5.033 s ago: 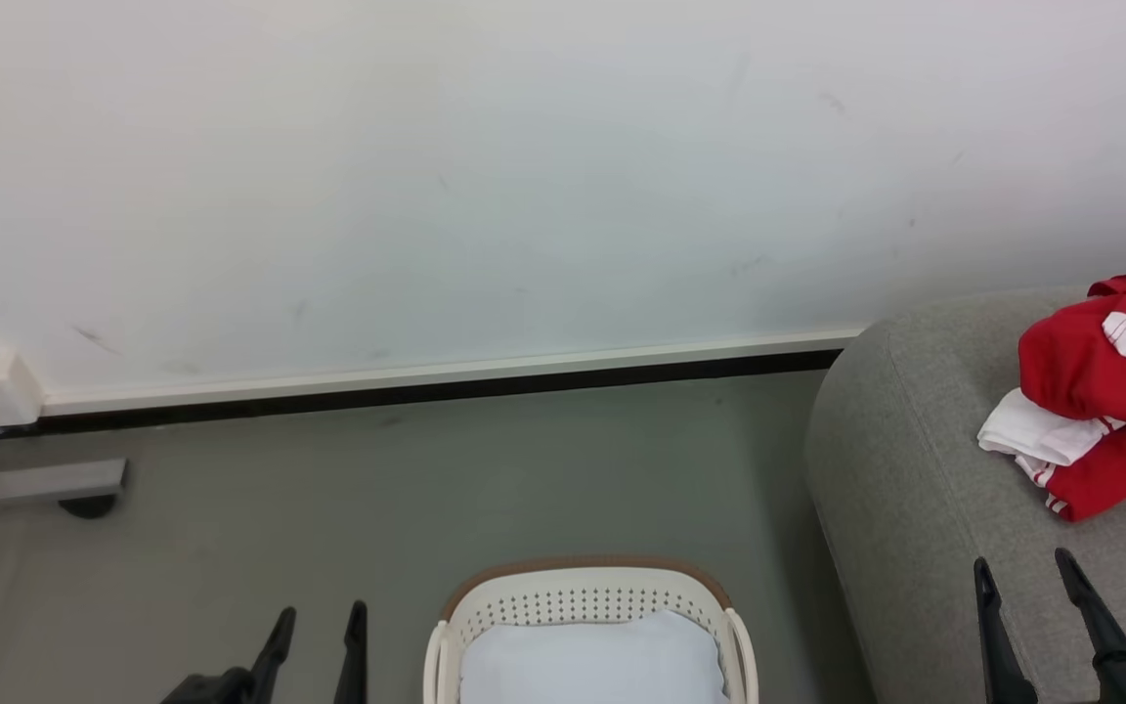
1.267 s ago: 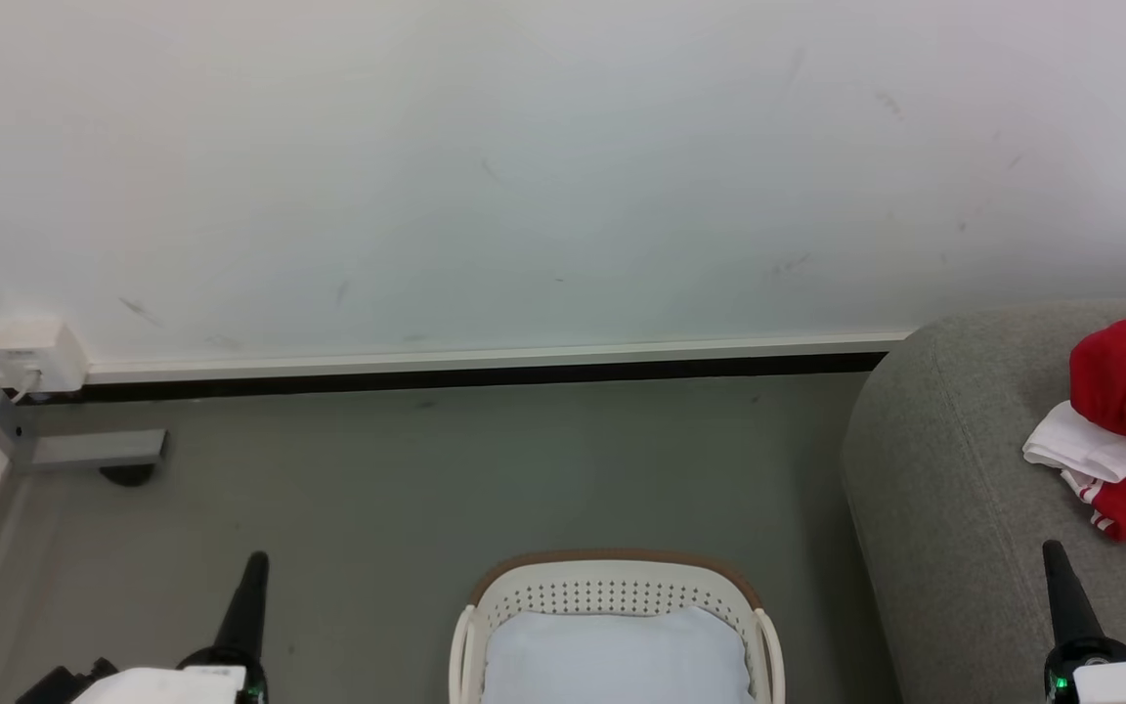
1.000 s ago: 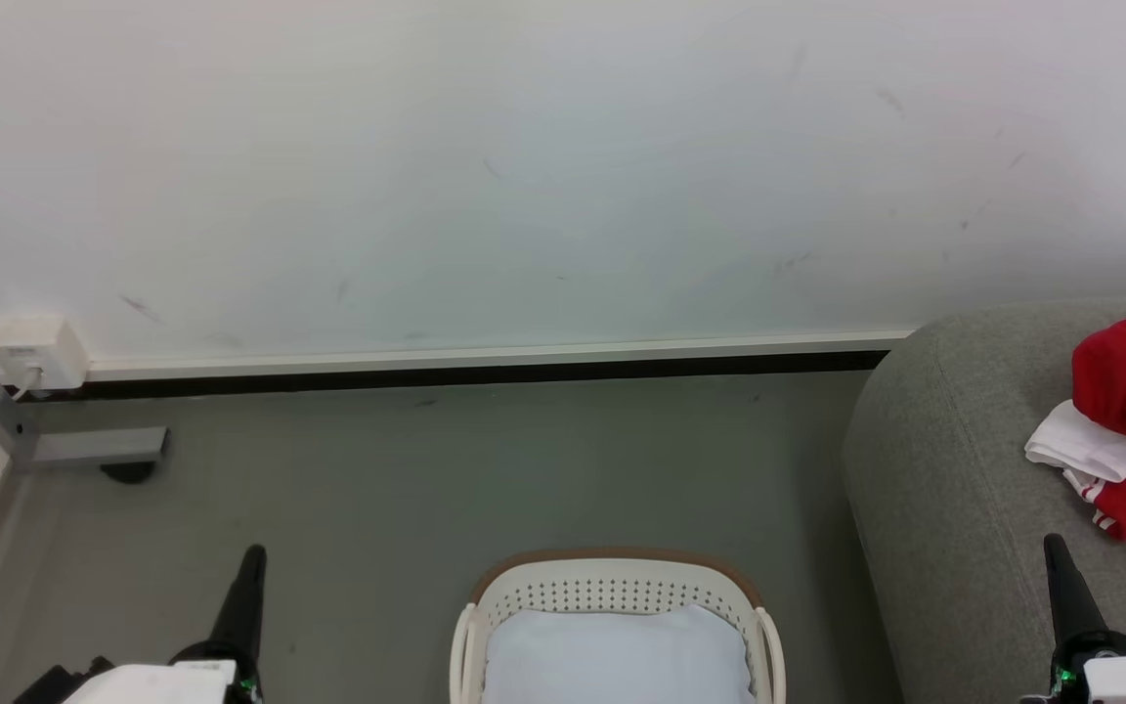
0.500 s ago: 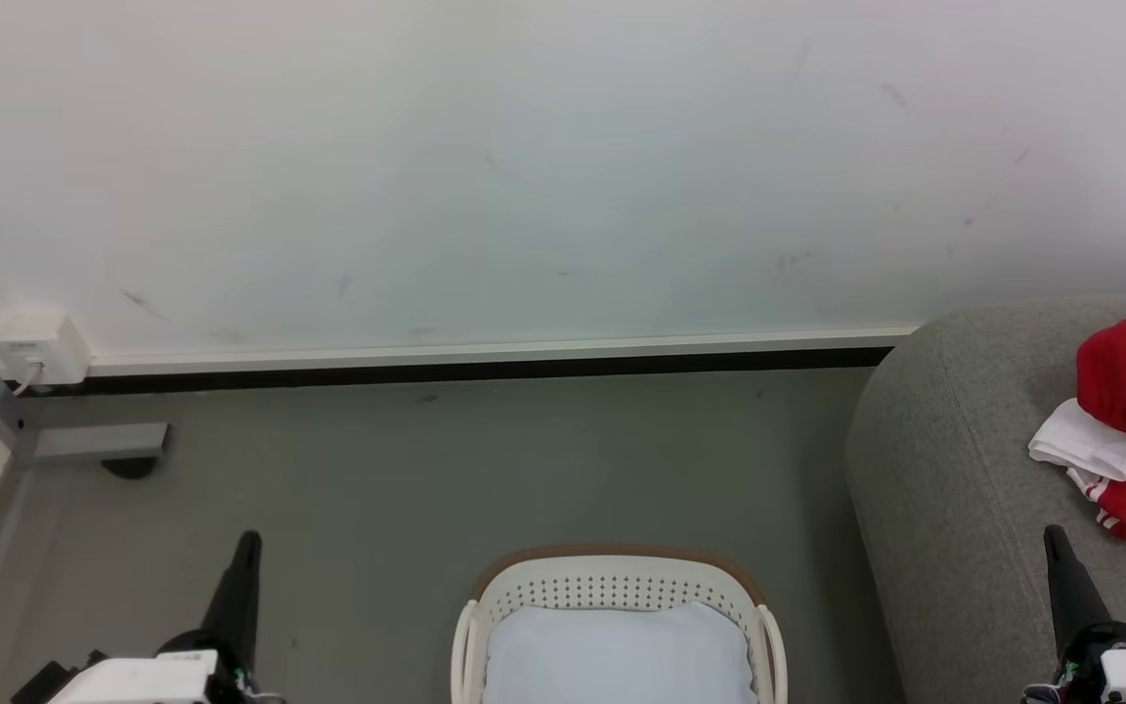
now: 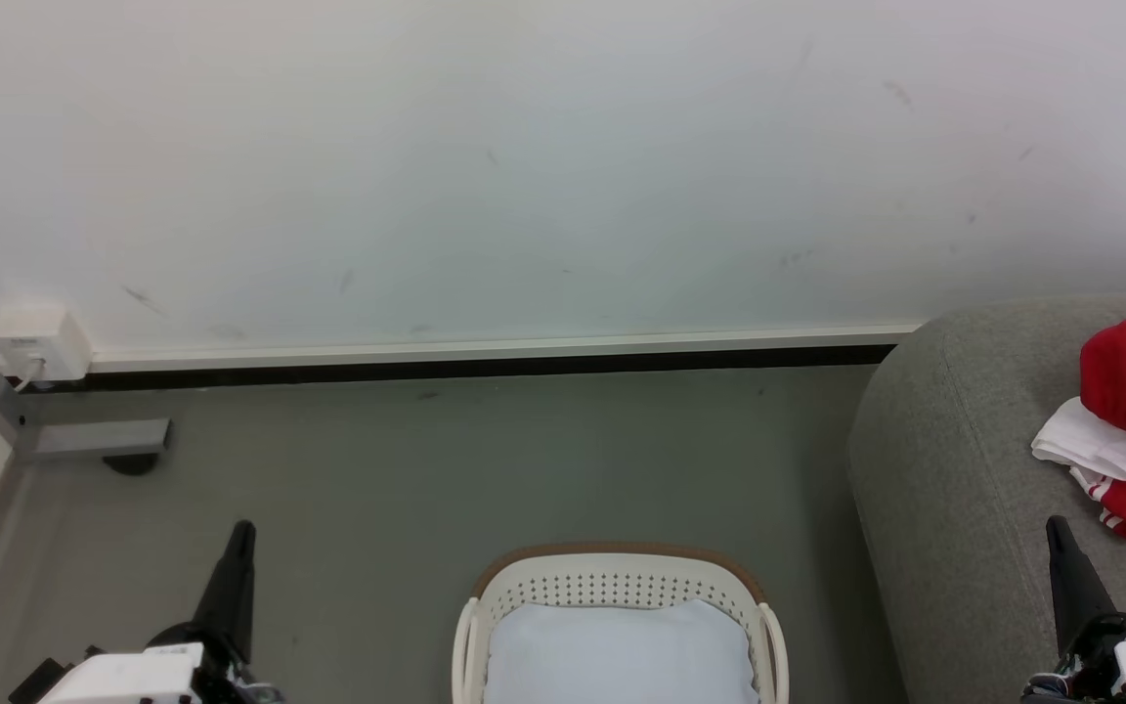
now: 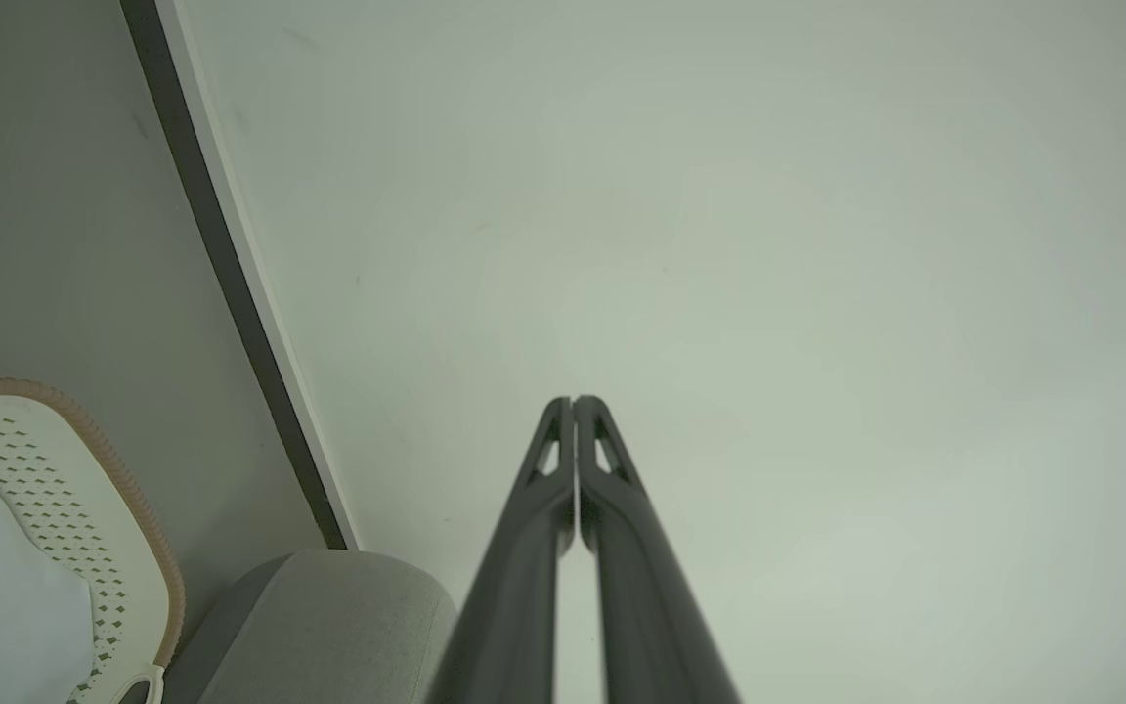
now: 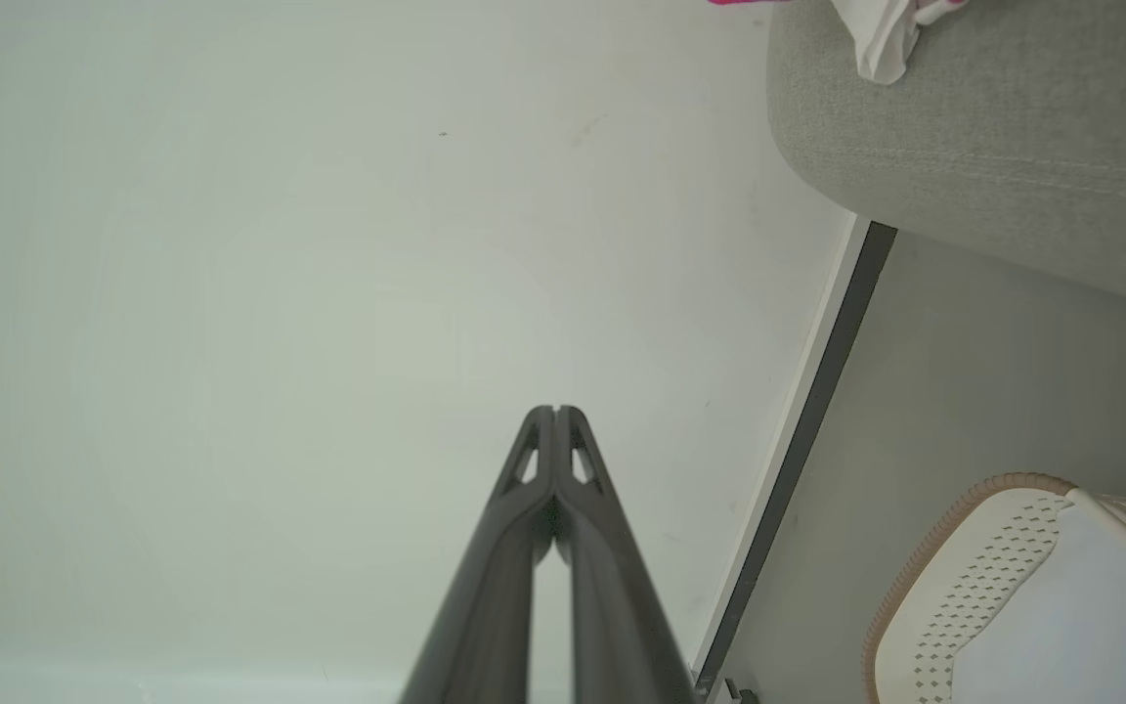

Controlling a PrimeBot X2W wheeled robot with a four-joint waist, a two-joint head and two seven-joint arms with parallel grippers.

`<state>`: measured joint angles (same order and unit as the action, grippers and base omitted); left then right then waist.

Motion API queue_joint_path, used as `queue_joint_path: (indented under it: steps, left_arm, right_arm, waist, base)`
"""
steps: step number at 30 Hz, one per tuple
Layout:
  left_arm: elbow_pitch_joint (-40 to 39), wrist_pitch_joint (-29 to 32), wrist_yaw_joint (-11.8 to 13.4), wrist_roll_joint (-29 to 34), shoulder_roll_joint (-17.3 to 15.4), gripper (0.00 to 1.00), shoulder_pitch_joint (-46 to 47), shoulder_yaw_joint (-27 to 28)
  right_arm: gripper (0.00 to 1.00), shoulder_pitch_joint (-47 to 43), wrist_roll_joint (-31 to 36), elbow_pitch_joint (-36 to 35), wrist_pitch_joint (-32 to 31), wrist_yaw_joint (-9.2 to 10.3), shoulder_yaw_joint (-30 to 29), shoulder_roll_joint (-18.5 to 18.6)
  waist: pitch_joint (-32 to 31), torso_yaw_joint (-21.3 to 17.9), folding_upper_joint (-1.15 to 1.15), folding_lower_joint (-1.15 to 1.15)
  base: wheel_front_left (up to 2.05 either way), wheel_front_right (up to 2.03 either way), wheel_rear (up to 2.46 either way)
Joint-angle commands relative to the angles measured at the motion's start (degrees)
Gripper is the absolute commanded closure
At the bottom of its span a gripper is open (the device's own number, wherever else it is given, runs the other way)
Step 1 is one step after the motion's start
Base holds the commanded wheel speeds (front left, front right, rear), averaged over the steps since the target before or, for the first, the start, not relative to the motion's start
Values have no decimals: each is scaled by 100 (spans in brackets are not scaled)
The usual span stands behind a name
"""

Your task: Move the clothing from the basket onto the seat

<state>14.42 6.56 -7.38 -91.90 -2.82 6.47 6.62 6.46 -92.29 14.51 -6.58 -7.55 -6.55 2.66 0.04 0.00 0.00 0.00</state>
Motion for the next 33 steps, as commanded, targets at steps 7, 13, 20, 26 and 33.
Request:
queue_joint_path:
  steps: [7,13,20,26,33]
  left_arm:
    - [-12,28,-27,-78,-10,100,36,18]
    - [-12,28,-27,-78,-10,100,36,19]
    - [-12,28,-27,-78,-10,100,36,19]
    - [-12,28,-27,-78,-10,100,36,19]
    - [-13,28,-27,-78,-10,100,36,19]
  right_arm:
    - [100,37,-8,-31,-25,12,-21,39]
    - [100,37,-8,-31,-25,12,-20,39]
    - [100,37,-9,-31,-24,12,-20,39]
    - [100,37,-9,-30,-24,12,-20,39]
    - [100,37,-9,-30,-24,12,-20,39]
  waist:
    - [0,0,0,0]
    - [0,0,0,0]
    - [0,0,0,0]
    - [0,0,0,0]
    - [0,0,0,0]
  base:
    - [0,0,0]
    - [0,0,0]
    - [0,0,0]
    - [0,0,0]
    - [0,0,0]
